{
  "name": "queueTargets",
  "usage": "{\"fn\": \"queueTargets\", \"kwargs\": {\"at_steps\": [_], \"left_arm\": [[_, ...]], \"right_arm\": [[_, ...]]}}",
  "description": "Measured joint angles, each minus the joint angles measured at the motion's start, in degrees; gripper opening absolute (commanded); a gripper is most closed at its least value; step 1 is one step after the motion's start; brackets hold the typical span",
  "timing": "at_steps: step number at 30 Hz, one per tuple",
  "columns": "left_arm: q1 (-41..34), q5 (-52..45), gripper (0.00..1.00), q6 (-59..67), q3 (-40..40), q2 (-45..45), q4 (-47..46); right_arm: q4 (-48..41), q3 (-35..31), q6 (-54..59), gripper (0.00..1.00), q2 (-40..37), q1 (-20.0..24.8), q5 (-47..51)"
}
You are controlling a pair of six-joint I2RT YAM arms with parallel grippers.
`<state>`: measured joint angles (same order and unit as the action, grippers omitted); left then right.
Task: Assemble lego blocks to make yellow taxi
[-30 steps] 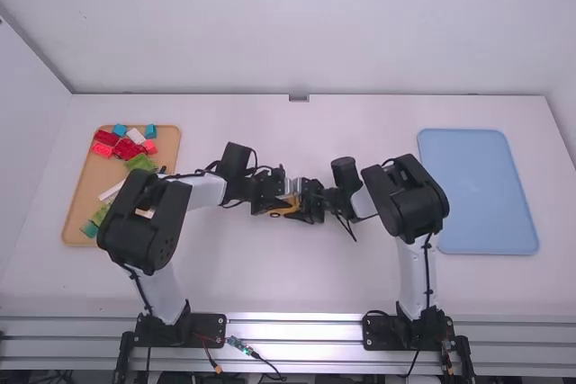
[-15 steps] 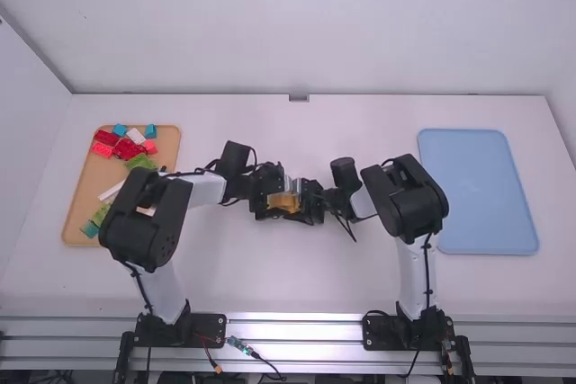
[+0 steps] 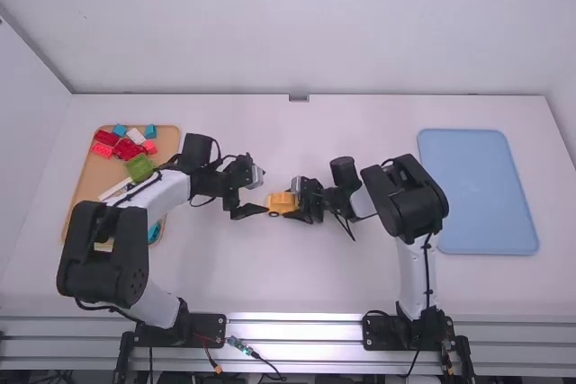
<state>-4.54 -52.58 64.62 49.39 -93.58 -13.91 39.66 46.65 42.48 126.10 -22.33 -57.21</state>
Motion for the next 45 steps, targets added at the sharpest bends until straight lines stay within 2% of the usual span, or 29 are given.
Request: {"fn": "queueTargets", "kwargs": {"at_steps": [5,7,8,10,14,19,27,31,32,35,37,45], "left_arm": [[8.0,-6.7,0.99,11.3,0.0,0.6,-10.9],[11.1,-8.4,0.99,16.8,0.0,0.6,-14.5],[11.6,-8.7,0.99,17.6,0.0,0.6,-14.9],[13.0,-9.4,0.99,20.6,0.0,0.6,-15.6],[13.5,-10.3,0.99,23.3,0.0,0.6,-15.6],[13.5,-10.4,0.99,24.6,0.0,0.6,-15.4],[13.5,-10.5,0.99,25.1,0.0,0.6,-15.4],[13.5,-10.5,0.99,25.2,0.0,0.6,-15.3],[13.5,-10.5,0.99,25.3,0.0,0.6,-15.0],[13.5,-10.5,0.99,25.3,0.0,0.6,-14.8],[13.5,-10.5,0.99,25.3,0.0,0.6,-14.6],[13.5,-10.5,0.99,25.3,0.0,0.6,-14.4]], "right_arm": [[0.1,0.0,-0.1,0.57,0.0,0.0,0.0],[0.2,0.0,-0.3,0.75,0.0,0.0,0.1],[0.2,0.0,-0.1,0.77,0.0,0.0,0.1],[0.6,0.0,-0.3,0.89,0.0,0.0,0.4],[1.5,0.0,-0.4,0.98,0.0,-0.3,0.4],[2.4,0.0,-0.5,0.98,0.0,-1.6,0.8],[-0.9,2.2,-0.5,0.95,0.0,-2.3,1.9],[-0.9,2.5,-0.5,0.83,0.0,-2.3,2.1],[-0.9,2.5,-0.5,0.75,0.0,-2.3,2.1],[-0.9,2.5,-0.5,0.66,0.0,-2.3,2.1],[-0.9,2.5,-0.6,0.55,0.0,-2.3,2.1],[-0.9,2.5,-0.5,0.51,0.0,-2.2,1.9]]}}
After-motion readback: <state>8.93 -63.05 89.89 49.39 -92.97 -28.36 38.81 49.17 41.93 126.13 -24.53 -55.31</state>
